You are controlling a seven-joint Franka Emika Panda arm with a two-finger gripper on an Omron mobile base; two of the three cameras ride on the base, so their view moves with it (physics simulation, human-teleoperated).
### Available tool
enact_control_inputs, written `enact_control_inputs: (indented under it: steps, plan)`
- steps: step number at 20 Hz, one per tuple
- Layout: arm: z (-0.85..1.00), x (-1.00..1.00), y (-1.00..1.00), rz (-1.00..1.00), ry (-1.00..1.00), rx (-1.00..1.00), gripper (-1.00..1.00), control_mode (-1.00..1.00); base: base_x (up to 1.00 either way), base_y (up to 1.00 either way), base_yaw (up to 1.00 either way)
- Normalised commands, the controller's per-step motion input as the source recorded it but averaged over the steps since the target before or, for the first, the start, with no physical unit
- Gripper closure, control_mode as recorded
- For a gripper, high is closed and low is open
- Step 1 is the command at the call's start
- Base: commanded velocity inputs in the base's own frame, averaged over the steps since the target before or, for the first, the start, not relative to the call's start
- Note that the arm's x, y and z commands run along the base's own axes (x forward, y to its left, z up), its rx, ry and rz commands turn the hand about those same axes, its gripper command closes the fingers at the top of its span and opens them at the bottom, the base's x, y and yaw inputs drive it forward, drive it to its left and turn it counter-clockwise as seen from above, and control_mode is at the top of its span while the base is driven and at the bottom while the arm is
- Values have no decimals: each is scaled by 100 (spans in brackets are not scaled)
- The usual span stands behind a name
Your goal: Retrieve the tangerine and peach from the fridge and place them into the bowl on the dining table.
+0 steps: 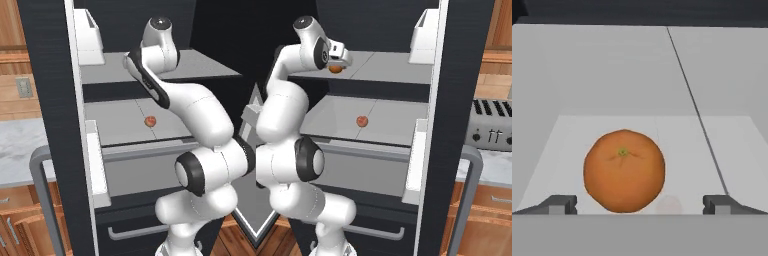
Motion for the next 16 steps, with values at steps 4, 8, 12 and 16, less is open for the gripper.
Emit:
enact_control_inputs:
  steps: [4,8,12,16]
  plan:
    - [-14,50,0,-7,0,0,-100,-100,0,0,0]
    - [-8,39,0,-6,0,0,-100,-100,0,0,0]
    - [-8,4,0,-4,0,0,-100,-100,0,0,0]
    - [-23,-8,0,-7,2,0,-100,-100,0,0,0]
